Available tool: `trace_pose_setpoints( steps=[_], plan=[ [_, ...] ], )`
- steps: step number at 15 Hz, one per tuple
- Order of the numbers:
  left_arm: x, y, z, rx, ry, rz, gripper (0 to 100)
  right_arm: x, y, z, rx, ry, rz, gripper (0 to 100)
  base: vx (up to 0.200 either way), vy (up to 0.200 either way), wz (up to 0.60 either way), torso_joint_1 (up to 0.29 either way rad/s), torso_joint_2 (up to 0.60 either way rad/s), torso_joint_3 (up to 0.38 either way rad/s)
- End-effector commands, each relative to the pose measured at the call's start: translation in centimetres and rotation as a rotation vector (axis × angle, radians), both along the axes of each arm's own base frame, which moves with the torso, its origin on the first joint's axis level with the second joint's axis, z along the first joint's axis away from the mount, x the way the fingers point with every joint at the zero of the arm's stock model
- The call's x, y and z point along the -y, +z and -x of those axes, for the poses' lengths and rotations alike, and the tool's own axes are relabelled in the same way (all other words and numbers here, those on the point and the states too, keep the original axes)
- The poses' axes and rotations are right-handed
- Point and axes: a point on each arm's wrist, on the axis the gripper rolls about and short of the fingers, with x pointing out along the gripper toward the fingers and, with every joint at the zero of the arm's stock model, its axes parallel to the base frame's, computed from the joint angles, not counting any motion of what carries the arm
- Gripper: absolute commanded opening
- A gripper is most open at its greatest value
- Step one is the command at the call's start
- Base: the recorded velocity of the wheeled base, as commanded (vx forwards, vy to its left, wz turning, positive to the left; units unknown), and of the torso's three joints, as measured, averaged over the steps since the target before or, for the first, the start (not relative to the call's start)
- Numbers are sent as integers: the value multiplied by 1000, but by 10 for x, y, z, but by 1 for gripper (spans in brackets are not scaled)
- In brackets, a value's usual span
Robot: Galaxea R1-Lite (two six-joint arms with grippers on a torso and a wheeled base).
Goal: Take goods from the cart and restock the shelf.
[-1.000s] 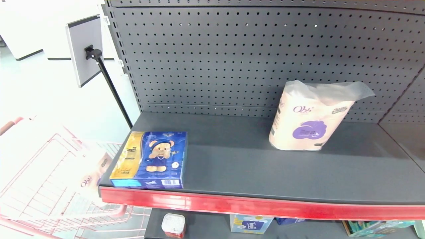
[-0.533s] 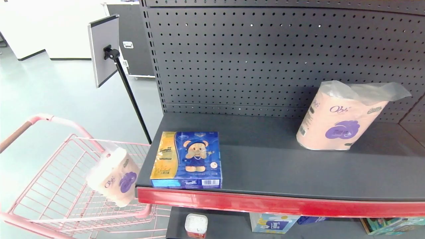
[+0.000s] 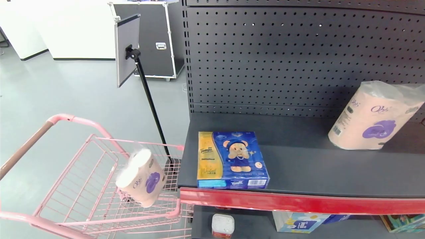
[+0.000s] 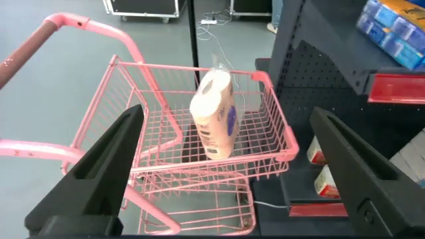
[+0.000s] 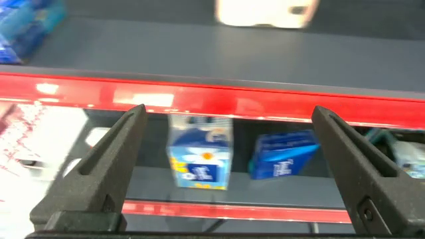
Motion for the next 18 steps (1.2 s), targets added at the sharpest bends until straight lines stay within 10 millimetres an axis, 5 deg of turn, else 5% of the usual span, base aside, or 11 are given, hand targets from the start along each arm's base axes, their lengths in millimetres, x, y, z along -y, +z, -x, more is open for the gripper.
trace_pose_setpoints(
  steps=[1,12,18],
  plan=[
    [0,0,0,-1,2,0,100,0,0,0,1,0,0,100,0,200,0,2,-7,7],
    [0,0,0,-3,0,0,100,0,0,0,-1,2,2,100,0,200,0,4,3,2],
    [0,0,0,-1,2,0,100,0,0,0,-1,2,3,100,0,0,0,-19,48,29]
  ],
)
